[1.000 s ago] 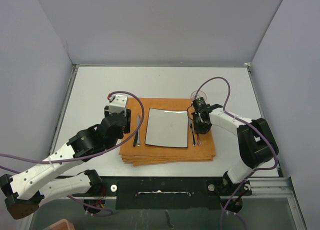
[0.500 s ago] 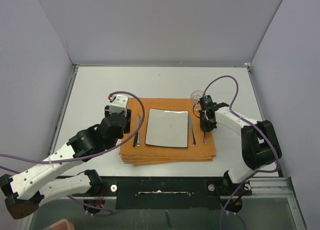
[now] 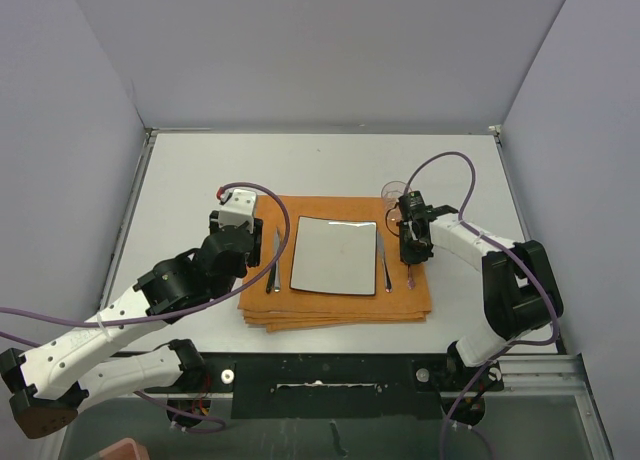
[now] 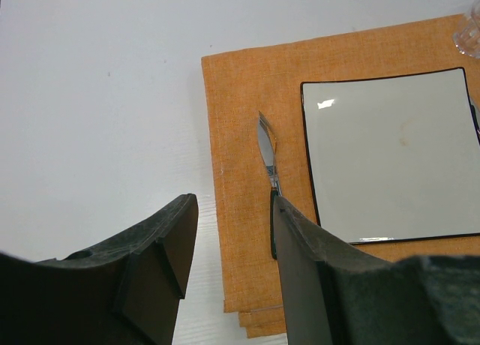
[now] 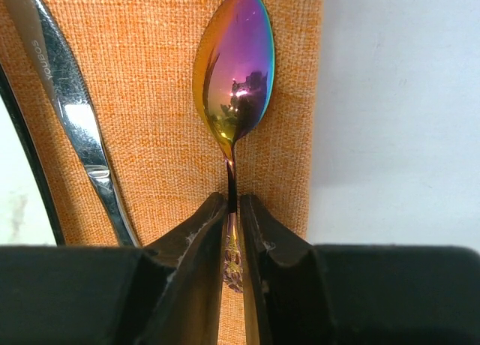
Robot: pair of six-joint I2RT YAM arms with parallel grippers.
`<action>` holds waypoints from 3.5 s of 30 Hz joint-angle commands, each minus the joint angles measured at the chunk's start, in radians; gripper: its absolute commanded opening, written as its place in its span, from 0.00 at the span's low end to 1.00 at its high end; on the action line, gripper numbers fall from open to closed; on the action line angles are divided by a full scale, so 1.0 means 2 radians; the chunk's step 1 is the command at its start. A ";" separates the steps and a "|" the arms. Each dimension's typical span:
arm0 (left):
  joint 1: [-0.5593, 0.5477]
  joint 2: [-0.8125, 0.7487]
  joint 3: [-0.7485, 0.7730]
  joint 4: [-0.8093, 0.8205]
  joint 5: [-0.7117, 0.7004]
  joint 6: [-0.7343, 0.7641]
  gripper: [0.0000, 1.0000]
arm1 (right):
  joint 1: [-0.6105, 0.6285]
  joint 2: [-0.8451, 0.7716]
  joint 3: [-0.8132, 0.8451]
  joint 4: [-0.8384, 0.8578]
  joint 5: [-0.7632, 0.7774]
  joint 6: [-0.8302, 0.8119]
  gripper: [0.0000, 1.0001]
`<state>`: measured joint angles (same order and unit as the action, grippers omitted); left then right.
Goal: Set the dinner table for one person
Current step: Adjust the spoon with the napkin, then adjust the knife on the napkin.
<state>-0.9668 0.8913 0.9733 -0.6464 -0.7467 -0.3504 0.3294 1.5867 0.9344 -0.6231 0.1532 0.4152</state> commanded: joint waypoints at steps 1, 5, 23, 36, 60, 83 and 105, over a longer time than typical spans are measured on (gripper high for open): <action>0.003 -0.003 0.021 0.028 0.001 0.006 0.44 | 0.002 -0.011 0.015 -0.004 -0.003 -0.013 0.16; 0.002 -0.001 0.021 0.031 0.001 0.006 0.44 | 0.003 -0.021 0.024 -0.016 -0.001 -0.015 0.21; 0.004 0.022 0.025 0.051 0.012 0.011 0.44 | 0.021 -0.043 0.095 -0.053 -0.048 -0.009 0.27; 0.006 0.024 0.021 0.053 0.011 0.006 0.44 | 0.055 -0.004 0.072 -0.035 -0.050 -0.002 0.26; 0.013 0.032 0.026 0.057 0.011 0.010 0.44 | 0.080 0.048 0.042 -0.017 -0.038 0.011 0.25; 0.018 0.019 0.029 0.050 0.013 0.022 0.44 | 0.084 0.045 0.045 -0.035 -0.005 0.021 0.04; 0.022 0.012 0.024 0.049 0.019 0.020 0.44 | 0.044 0.018 0.039 -0.055 0.016 0.024 0.04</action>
<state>-0.9295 0.9352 0.9791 -0.5873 -0.7166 -0.3103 0.4507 1.6836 1.0241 -0.7044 0.1192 0.4778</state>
